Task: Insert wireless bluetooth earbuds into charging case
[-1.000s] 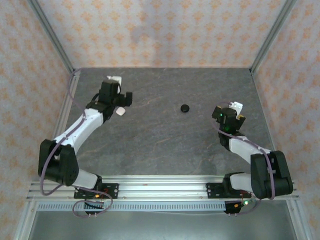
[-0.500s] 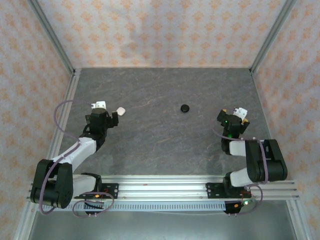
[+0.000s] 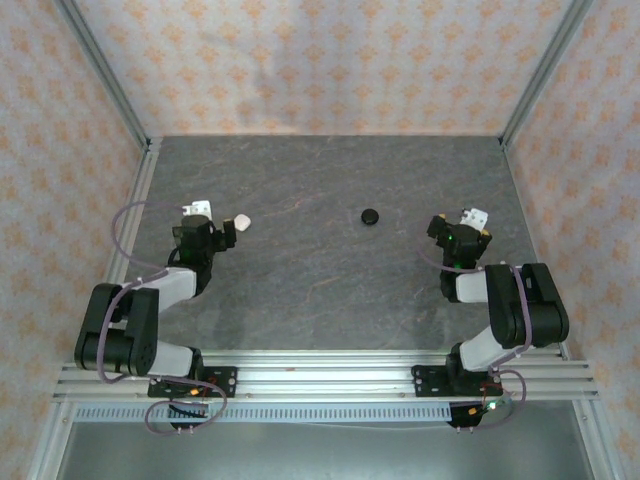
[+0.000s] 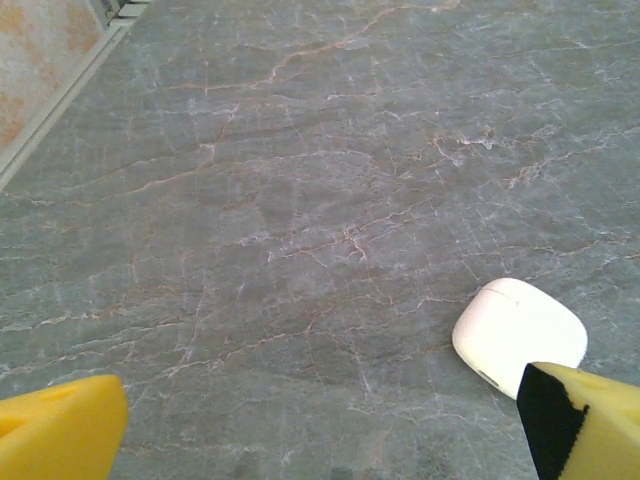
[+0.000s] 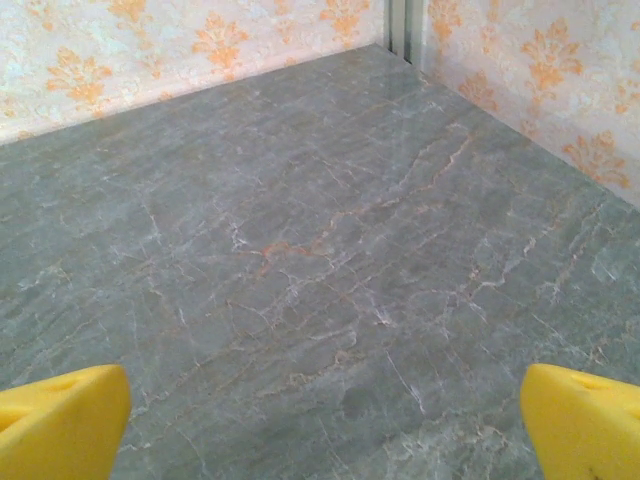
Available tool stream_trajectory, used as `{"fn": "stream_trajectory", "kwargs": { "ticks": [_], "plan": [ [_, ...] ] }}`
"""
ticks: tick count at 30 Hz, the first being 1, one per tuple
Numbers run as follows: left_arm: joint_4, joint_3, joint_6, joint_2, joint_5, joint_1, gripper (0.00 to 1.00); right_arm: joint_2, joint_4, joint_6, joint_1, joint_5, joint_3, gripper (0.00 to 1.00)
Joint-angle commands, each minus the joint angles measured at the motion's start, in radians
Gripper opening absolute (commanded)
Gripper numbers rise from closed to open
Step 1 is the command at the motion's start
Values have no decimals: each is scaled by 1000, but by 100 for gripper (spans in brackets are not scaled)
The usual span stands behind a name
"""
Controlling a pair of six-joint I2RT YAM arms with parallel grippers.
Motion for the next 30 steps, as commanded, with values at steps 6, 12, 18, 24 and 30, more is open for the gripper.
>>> {"fn": "stream_trajectory", "kwargs": {
  "ticks": [6,12,18,24,30],
  "plan": [
    [100,32,11,66,77,29,100,4,-2,-13,0,-17,9,99],
    [82,47,25,74,56,13,100,4,0,-13,0,-17,9,99],
    [83,46,26,73,53,11,100,3,0,-14,1,-18,9,99],
    [81,46,27,72,49,9,100,9,-17,-14,0,-18,20,99],
    [82,46,27,72,48,9,100,4,-6,-16,1,-20,12,99]
  ]
}}
